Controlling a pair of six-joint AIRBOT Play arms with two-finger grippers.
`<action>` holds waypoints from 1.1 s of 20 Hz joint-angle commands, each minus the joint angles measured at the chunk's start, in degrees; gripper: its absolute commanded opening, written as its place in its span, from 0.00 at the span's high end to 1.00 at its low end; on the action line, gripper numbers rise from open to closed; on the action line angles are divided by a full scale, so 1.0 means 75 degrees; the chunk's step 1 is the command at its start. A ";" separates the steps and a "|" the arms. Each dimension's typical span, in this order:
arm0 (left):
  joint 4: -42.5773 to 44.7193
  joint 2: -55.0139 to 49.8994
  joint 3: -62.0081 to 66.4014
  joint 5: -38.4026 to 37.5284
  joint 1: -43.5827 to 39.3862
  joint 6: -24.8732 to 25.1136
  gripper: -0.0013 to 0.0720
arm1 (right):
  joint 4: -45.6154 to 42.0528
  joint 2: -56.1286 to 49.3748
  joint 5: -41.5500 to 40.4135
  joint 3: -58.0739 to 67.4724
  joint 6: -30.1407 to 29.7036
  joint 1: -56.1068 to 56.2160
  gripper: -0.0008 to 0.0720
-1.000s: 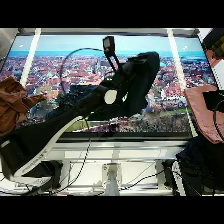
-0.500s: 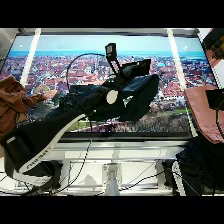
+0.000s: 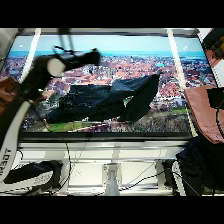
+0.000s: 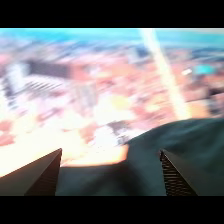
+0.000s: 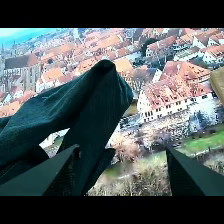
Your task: Fold the clothes and pants, and hang the long-sleeved shirts on hangers.
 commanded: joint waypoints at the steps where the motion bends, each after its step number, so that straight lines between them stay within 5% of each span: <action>1: 0.0251 0.0009 -0.0006 -0.2565 0.1652 0.0399 0.05 | 0.0000 -0.0090 0.0020 -0.0015 -0.0029 0.0003 0.17; 8: -0.4153 -0.1740 0.0000 -0.3080 0.3561 0.2684 0.04 | -0.0003 -0.0548 0.0463 -0.0277 -0.0242 0.0003 0.17; 11: -0.4197 -0.2585 0.0009 -0.3042 0.3826 0.2693 0.03 | -0.0006 -0.0740 0.0452 -0.0277 -0.0373 0.0003 0.17; 15: -0.4197 -0.3378 0.0044 -0.2911 0.3911 0.3730 0.03 | 0.0006 -0.0901 0.0452 -0.0277 -0.0367 0.0003 0.17; 22: -0.4511 -0.4135 0.0271 -0.2538 0.3812 0.4380 0.04 | 0.0061 -0.0918 0.0455 -0.0277 -0.0364 0.0003 0.17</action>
